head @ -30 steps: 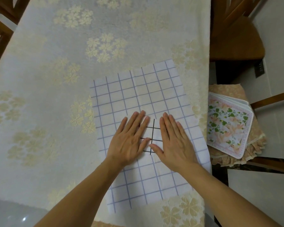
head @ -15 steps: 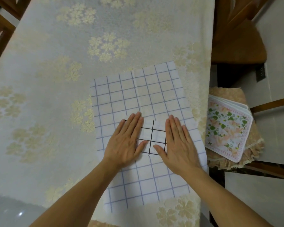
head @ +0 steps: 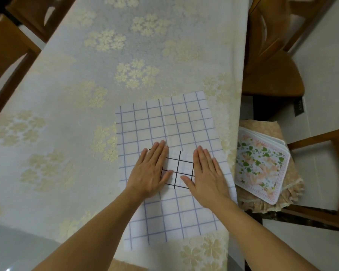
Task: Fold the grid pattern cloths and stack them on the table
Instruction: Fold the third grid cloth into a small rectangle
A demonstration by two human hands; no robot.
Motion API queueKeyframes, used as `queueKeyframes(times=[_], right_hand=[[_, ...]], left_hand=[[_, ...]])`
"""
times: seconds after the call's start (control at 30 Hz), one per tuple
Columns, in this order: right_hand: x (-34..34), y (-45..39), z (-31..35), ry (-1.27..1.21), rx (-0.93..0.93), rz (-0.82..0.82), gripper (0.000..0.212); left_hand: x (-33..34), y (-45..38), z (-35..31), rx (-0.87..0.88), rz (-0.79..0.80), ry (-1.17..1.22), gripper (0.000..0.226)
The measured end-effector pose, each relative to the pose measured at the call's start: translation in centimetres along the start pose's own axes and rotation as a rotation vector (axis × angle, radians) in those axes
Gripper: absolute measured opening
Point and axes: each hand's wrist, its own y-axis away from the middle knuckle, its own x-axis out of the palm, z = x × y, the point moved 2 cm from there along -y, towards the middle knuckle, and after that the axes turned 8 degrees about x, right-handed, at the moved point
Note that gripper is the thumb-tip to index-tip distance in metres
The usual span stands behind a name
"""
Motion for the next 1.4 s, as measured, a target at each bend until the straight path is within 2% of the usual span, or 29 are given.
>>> queueKeyframes(times=[0.07,0.13,0.2,0.3,0.4,0.6,0.8,1.07,1.2,1.27,1.4], right_hand=[[-1.2,0.5,-0.5,-0.102,0.043,-0.048,0.073],[-2.4,1.3,-1.1,-0.200,0.152,-0.131,0.059],[-3.0,2.0,-1.4,-0.277,0.265,-0.197,0.040],[-3.1,2.0,-1.0,-0.456,0.471,-0.110,0.018],[-3.0,1.4,-0.7,-0.573,0.668,-0.016,0.023],[-2.9,0.5,0.0,-0.628,0.847,0.076,0.028],[-2.8,0.1,0.2,-0.633,0.864,0.113,0.031],[-2.0,-0.4,1.2,-0.759,0.895,0.122,0.029],[-2.5,-0.7,1.0,-0.822,0.859,0.117,0.028],[-3.3,-0.8,0.7,-0.849,0.823,0.086,0.026],[-4.8,-0.6,-0.4,-1.028,0.795,0.120,0.027]], left_hand=[[-1.3,0.3,0.1,-0.104,-0.131,0.095,0.066],[-2.3,1.0,0.3,-0.269,-0.342,0.159,0.050],[-2.4,1.6,0.5,-0.436,-0.457,0.189,0.032],[-2.0,1.7,0.3,-0.564,-0.419,0.296,0.026],[-1.9,1.4,-0.1,-0.627,-0.396,0.352,0.029],[-2.4,1.0,-0.7,-0.713,-0.372,0.388,0.025],[-2.9,0.1,-1.1,-0.778,-0.253,0.368,0.028],[-2.6,-0.4,-0.7,-0.808,-0.220,0.424,0.023],[-3.2,-0.2,-0.9,-0.789,-0.254,0.458,0.020],[-3.8,0.1,-1.0,-0.746,-0.292,0.547,0.021],[-5.0,1.7,-1.3,-0.760,-0.349,0.910,0.013]])
